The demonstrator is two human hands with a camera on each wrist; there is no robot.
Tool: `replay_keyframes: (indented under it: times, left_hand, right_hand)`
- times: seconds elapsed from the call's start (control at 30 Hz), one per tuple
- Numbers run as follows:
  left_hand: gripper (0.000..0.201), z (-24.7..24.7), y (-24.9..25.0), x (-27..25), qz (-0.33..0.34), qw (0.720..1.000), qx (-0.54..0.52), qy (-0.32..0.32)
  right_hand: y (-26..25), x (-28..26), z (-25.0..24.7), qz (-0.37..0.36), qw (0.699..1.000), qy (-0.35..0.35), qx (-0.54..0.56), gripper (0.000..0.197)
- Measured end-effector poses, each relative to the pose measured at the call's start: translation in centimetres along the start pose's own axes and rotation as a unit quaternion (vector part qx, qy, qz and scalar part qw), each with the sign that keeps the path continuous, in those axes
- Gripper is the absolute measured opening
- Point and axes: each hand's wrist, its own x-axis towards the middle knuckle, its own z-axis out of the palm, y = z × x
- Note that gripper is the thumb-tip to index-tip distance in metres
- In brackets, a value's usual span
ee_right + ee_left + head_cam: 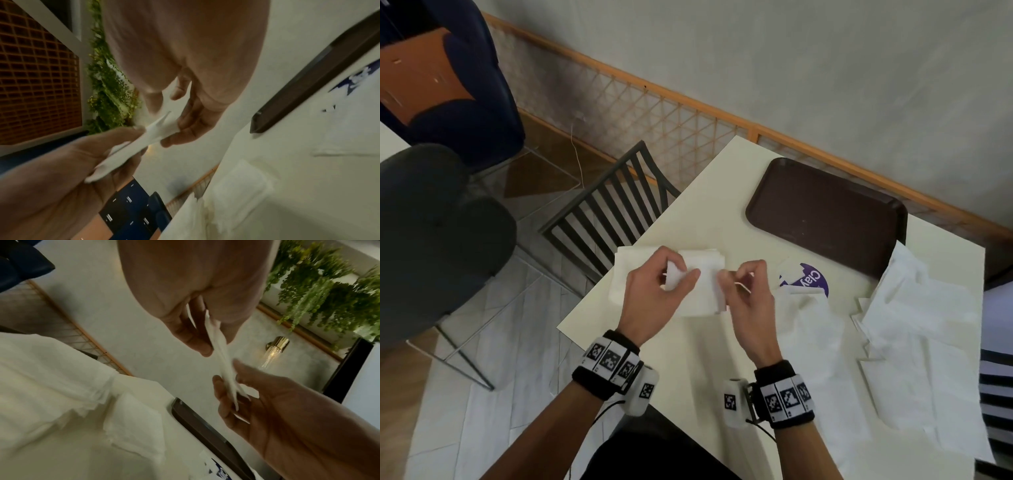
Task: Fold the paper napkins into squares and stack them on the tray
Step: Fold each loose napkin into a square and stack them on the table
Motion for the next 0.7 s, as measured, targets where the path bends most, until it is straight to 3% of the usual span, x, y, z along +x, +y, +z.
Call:
replay_keyframes:
  times: [0.07, 0.2, 0.33, 0.43, 0.53, 0.6, 0.7]
  left_hand:
    - [0.022, 0.4, -1.7, 2.0, -0.009, 0.999, 0.031, -0.019]
    - [0.038, 2.1, -5.8, 5.8, -0.024, 0.988, 0.131, -0.083]
    - [0.051, 5.3, -8.3, 7.3, -0.047, 0.939, 0.279, -0.197]
    - [0.035, 6.9, -8.7, 7.5, -0.036, 0.905, 0.360, -0.223]
    - [0.033, 7.5, -8.3, 6.8, -0.017, 0.882, 0.422, -0.212]
    - [0.042, 7.7, -7.8, 5.8, 0.015, 0.888, 0.417, -0.195]
    - [0.041, 8.4, -7.1, 3.3, 0.025, 0.907, 0.370, -0.200]
  right_hand:
    - [1.1, 1.1, 1.0, -0.002, 0.999, -0.025, -0.041, 0.023]
    - [4.7, 5.1, 3.2, 0.029, 0.992, -0.008, -0.119, 0.013]
    - [7.5, 7.7, 4.4, 0.070, 0.967, -0.051, -0.239, 0.011]
    - [7.8, 8.2, 4.2, 0.088, 0.953, -0.079, -0.278, 0.015]
    - [6.7, 7.7, 1.9, 0.049, 0.950, -0.073, -0.299, 0.020]
    - [6.3, 7.4, -1.3, 0.026, 0.944, -0.044, -0.327, 0.020]
    - [6.9, 7.0, -7.0, 0.094, 0.906, 0.011, -0.413, 0.035]
